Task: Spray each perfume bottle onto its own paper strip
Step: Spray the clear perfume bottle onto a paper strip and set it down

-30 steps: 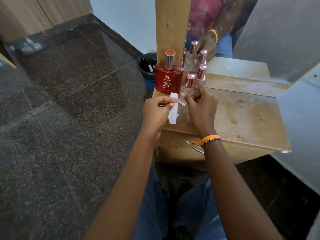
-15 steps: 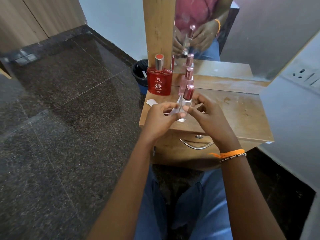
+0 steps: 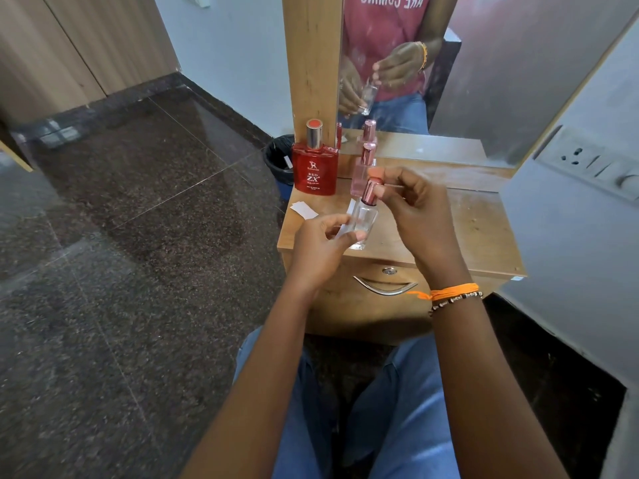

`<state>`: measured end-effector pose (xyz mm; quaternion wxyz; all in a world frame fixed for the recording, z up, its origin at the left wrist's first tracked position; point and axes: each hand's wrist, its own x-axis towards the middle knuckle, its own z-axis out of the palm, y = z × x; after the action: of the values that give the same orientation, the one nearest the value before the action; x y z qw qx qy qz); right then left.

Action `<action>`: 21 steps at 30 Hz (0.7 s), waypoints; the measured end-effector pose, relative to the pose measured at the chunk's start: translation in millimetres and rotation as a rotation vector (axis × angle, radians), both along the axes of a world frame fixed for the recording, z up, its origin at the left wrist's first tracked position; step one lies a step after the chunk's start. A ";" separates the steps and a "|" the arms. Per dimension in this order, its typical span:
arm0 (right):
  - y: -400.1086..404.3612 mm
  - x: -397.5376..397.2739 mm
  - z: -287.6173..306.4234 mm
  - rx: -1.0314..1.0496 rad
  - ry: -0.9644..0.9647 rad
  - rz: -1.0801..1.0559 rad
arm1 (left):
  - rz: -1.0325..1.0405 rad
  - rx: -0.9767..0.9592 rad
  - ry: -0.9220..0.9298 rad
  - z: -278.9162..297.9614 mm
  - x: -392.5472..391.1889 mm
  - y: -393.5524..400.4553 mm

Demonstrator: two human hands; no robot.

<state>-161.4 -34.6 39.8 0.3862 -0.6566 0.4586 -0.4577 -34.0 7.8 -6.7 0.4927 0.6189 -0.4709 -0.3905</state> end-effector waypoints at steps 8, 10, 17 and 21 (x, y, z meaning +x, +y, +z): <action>5.6 -0.4 7.3 -0.058 -0.242 0.019 | -0.063 0.040 0.057 5.2 -2.6 9.9; 6.7 -2.2 4.8 -0.009 -0.347 -0.010 | -0.068 0.043 0.075 6.5 -2.0 12.1; 24.6 -3.7 -22.2 0.111 -0.213 0.117 | -0.119 0.011 0.112 15.9 -0.4 15.0; 26.6 -8.9 -23.1 0.002 -0.115 0.171 | -0.150 0.020 0.115 17.6 0.4 16.5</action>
<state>-170.3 -8.1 16.7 0.4500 -0.6657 0.3784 -0.4595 -33.6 24.3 10.9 0.4823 0.5633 -0.4829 -0.4658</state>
